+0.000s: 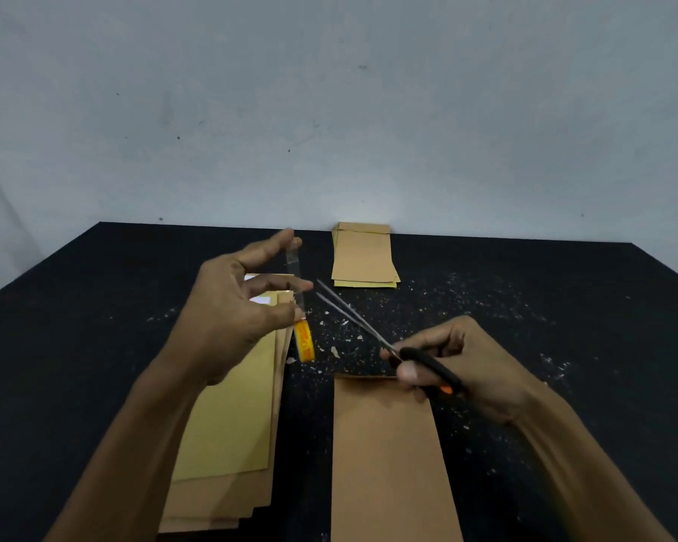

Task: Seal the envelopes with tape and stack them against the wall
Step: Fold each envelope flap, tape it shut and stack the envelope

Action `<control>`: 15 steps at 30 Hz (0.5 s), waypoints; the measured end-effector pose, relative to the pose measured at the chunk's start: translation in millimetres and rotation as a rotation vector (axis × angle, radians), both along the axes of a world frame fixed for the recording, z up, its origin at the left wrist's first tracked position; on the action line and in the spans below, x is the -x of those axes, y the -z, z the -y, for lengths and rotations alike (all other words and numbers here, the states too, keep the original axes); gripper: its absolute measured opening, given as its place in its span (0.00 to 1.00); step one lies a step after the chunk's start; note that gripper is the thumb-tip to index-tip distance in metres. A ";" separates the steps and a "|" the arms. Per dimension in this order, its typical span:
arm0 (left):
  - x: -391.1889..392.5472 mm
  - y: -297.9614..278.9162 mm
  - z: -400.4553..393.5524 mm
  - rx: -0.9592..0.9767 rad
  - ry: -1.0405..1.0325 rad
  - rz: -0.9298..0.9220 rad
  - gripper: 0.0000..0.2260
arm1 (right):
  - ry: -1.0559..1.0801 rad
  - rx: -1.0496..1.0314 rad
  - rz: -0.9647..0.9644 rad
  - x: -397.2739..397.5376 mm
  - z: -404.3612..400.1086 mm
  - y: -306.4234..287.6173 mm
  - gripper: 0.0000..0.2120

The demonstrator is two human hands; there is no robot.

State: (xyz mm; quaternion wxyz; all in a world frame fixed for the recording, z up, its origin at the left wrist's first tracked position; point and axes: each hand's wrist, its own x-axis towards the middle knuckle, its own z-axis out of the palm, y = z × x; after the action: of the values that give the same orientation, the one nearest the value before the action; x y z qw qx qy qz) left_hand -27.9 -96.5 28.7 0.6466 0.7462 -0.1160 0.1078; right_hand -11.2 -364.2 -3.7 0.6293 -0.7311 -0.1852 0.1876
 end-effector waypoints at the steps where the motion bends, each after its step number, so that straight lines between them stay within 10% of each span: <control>1: 1.1 -2.2 -2.9 -0.034 0.030 -0.012 0.38 | -0.042 0.010 -0.010 1.4 1.7 -0.3 0.18; 15: 5.2 1.2 0.8 -0.235 0.312 -0.190 0.37 | -0.165 0.155 -0.017 5.4 13.0 4.9 0.18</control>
State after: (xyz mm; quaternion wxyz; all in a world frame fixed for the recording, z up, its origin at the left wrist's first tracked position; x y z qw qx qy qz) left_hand -33.1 -97.3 27.6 0.5719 0.7963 -0.1806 -0.0788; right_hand -16.6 -377.2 -8.6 0.5548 -0.7583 -0.2242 0.2586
